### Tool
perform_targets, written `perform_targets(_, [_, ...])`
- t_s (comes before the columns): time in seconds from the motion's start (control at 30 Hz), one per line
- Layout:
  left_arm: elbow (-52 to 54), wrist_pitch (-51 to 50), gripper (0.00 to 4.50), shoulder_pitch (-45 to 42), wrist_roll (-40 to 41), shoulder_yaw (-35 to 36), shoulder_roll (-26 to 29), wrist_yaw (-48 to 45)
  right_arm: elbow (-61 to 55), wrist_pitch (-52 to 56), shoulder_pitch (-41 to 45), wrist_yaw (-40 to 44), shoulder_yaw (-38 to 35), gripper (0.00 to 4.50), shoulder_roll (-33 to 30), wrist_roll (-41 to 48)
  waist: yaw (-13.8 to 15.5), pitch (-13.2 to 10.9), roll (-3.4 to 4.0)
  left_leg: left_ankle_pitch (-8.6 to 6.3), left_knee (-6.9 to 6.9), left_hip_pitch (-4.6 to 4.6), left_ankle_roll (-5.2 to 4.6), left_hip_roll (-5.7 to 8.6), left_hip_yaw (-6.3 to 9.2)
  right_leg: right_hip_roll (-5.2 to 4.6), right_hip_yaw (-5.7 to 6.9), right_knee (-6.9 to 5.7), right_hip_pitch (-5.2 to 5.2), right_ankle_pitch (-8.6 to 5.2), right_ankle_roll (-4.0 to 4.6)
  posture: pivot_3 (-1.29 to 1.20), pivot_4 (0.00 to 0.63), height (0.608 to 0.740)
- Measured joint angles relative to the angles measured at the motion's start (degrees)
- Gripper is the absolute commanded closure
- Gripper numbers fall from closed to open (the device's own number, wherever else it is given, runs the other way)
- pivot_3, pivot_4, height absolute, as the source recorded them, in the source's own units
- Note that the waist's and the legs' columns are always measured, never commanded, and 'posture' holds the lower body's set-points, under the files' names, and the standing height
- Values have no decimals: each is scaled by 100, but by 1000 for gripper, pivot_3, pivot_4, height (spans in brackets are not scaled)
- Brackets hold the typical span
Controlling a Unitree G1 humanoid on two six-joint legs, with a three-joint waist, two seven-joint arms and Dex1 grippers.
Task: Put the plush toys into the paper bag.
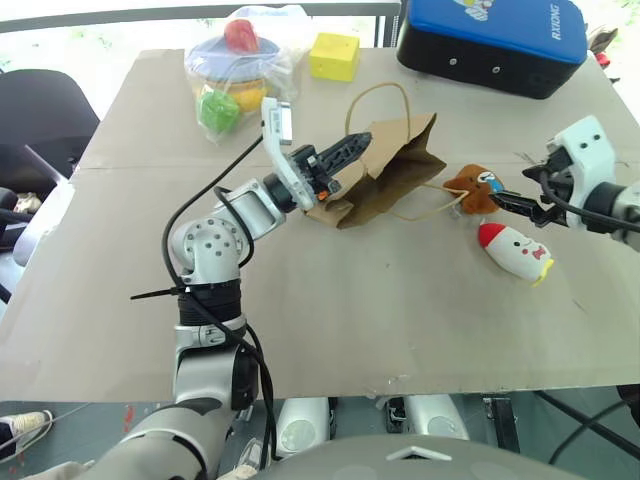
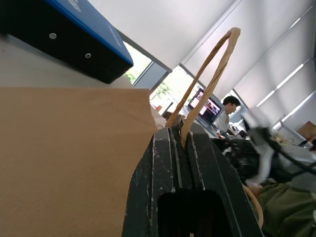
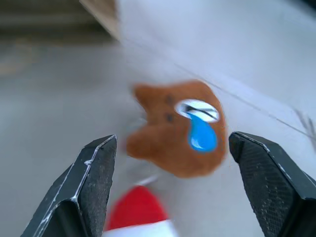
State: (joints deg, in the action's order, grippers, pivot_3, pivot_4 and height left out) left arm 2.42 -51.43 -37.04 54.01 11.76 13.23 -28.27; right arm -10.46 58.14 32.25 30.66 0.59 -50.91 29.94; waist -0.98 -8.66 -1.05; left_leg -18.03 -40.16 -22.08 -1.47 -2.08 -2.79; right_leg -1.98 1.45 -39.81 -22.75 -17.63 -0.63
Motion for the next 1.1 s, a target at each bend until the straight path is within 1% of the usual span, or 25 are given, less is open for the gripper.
perform_targets(0.07, [82, 50, 4500, -23, 3, -35, -56, 70, 623, -301, 372, 89, 519, 945, 241, -420, 20, -1, 0, 0, 0, -3, 1, -1, 2, 1, -3, 5, -1, 0, 0, 0, 150, 729])
perform_targets(0.17, [210, 72, 4500, 6, 9, 3, -59, 182, 1204, -651, 564, 291, 1064, 1673, 464, -873, 59, -1, 0, 0, 0, -21, 1, -2, 5, -3, 6, 19, -8, 0, -1, 0, 150, 729])
perform_targets(0.23, [387, 74, 4500, 91, 25, 15, -98, 271, 1564, -956, 659, 426, 1343, 2559, 490, -1233, 75, -1, 0, 0, -4, -42, 0, 1, 6, -11, 11, 24, -21, 1, -3, 0, 150, 729])
perform_targets(0.33, [536, 74, 4500, 202, 41, 21, -138, 403, 1806, -1301, 723, 661, 1478, 4115, 491, -1599, 79, -1, -1, 0, -12, -45, 0, 1, 10, -13, 16, 26, -21, 6, -10, 0, 150, 729])
perform_targets(0.37, [581, 74, 4500, 221, 45, 21, -142, 435, 1843, -1411, 723, 715, 1488, 4362, 495, -1689, 76, -1, -1, 0, -15, -44, 0, 1, 9, -13, 16, 20, -21, 6, -11, 0, 150, 729])
perform_targets(0.4, [605, 74, 4500, 233, 52, 20, -143, 443, 1863, -1489, 723, 757, 1486, 4449, 499, -1755, 71, -1, -1, 0, -15, -41, 1, 1, 8, -13, 16, 14, -21, 6, -11, 0, 150, 729])
perform_targets(0.47, [611, 78, 4500, 243, 59, 20, -152, 477, 1857, -1549, 704, 796, 1467, 4449, 514, -1837, 68, -1, -1, 0, -16, -37, 1, 1, 9, -14, 16, 6, -20, 7, -11, 0, 150, 729])
perform_targets(0.53, [616, 95, 4500, 248, 59, 8, -158, 480, 1540, -1440, 464, 808, 1145, 4449, 512, -1745, 85, -1, 0, 0, -15, -40, 1, 1, 10, -15, 21, 5, -21, 6, -11, 0, 150, 729])
perform_targets(0.6, [615, 124, 4500, 255, 46, 6, -125, 455, 899, -1145, 106, 800, 429, 4449, 519, -1332, 115, -3, 2, 1, -15, -48, 1, 0, 11, -14, 24, 11, -23, 6, -11, 0, 150, 729])
perform_targets(0.7, [606, 141, 4500, 253, 26, -43, -101, 378, -125, -660, 1, 638, -676, 4449, 584, -740, 125, -5, 5, 1, -15, -60, 1, 0, 9, -14, 23, 13, -34, 6, -11, 0, 150, 729])
perform_targets(0.77, [602, 142, 4500, 253, 23, -67, -98, 335, -634, -465, 13, 533, -1144, 4449, 583, -510, 140, -5, 6, 1, -15, -60, 2, -1, 12, -12, 25, 12, -35, 6, -11, 0, 150, 729])
perform_targets(0.8, [594, 142, 4500, 252, 22, -71, -85, 299, -1006, -239, 49, 390, -1531, 4449, 649, -259, 146, -5, 6, 1, -15, -59, 2, -1, 12, -12, 25, 11, -35, 6, -11, 0, 150, 729])
perform_targets(0.9, [491, 143, 4500, 218, 22, -74, -47, 203, -1703, 121, 487, -42, -2230, 4449, 979, 284, 127, -5, 7, 1, -15, -55, 2, 0, 11, -12, 22, 3, -35, 6, -11, 0, 150, 729])
perform_targets(0.97, [365, 141, 4500, 170, 27, -78, -51, 176, -2053, 213, 810, -347, -2406, 4449, 1214, 529, 124, -4, 6, 1, -15, -53, 2, 0, 13, -11, 23, 2, -35, 6, -11, 0, 150, 729])
perform_targets(1.0, [282, 136, 4500, 124, 34, -65, -68, 177, -2209, 241, 951, -576, -2405, 4449, 1477, 627, 115, -4, 6, 1, -15, -52, 2, 0, 13, -11, 23, 0, -35, 6, -11, 0, 150, 729])
perform_targets(1.07, [157, 110, 4500, 11, 128, -47, -178, 200, -2378, 240, 964, -999, -2182, 4449, 2027, 675, 108, -4, 6, 1, -15, -54, 2, 1, 9, -13, 21, 0, -35, 6, -11, 0, 150, 729])
perform_targets(1.1, [126, 95, 4500, -28, 157, -44, -208, 218, -2395, 234, 921, -1106, -2079, 4449, 2160, 662, 107, -4, 6, 1, -15, -55, 2, 1, 10, -13, 22, 1, -36, 6, -11, 0, 150, 729])
